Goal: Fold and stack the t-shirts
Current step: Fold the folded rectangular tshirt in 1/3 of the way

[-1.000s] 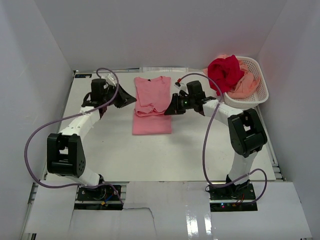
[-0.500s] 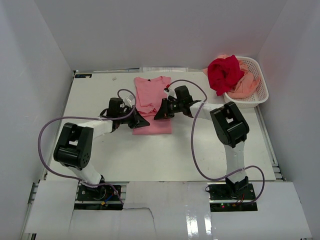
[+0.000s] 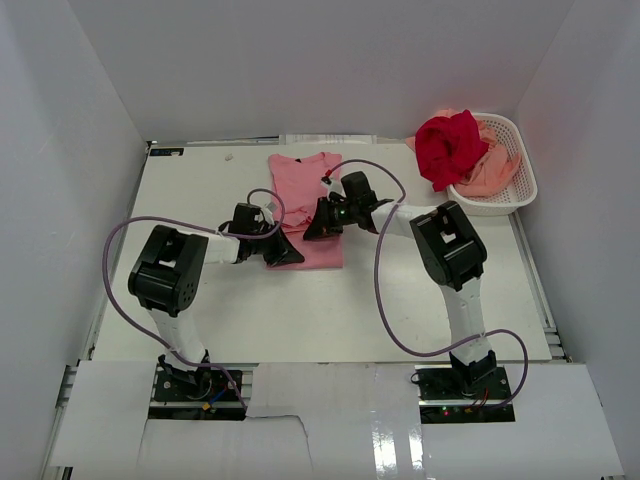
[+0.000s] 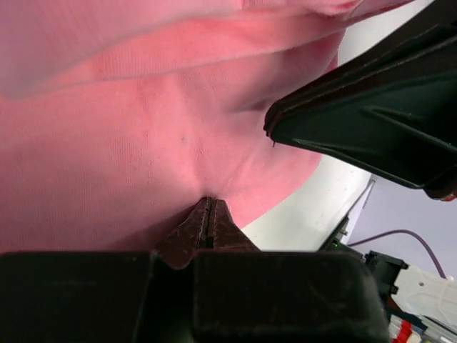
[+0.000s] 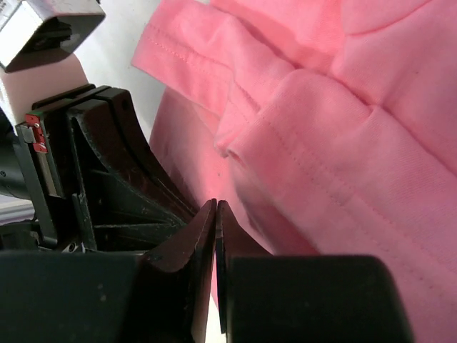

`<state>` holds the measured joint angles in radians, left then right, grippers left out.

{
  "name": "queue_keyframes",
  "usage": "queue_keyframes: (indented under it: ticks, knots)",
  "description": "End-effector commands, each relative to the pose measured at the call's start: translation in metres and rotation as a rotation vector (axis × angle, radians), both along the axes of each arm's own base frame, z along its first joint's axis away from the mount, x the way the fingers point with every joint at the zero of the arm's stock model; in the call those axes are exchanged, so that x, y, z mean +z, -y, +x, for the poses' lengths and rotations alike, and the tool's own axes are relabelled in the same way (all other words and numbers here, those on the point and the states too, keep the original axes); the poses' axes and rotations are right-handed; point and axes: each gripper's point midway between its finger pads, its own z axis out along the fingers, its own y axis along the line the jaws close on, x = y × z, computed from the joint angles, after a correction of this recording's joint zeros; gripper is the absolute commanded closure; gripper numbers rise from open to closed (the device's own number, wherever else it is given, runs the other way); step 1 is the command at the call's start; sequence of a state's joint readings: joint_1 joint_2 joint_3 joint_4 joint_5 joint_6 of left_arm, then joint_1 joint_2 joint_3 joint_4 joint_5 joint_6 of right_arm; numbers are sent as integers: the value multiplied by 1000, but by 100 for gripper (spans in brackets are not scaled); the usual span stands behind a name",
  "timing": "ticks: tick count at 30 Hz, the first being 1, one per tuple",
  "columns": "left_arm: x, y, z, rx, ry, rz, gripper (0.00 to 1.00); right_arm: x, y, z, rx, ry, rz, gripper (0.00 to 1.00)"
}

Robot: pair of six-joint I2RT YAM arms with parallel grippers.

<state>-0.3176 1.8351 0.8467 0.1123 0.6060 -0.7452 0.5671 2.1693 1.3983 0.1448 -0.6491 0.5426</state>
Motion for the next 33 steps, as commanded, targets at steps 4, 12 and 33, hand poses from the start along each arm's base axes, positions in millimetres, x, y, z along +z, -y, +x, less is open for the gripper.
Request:
queue_keyframes:
  ticks: [4,12,33]
  knots:
    - [-26,-13,14,79,-6,111,100,-2,-4,14,-6,41,-13,92]
    - [-37,-12,1,66,-44,132,100,-9,-1,22,-19,63,-63,92]
    - [-40,-13,-23,51,-60,165,100,-22,-5,56,-58,119,-131,92]
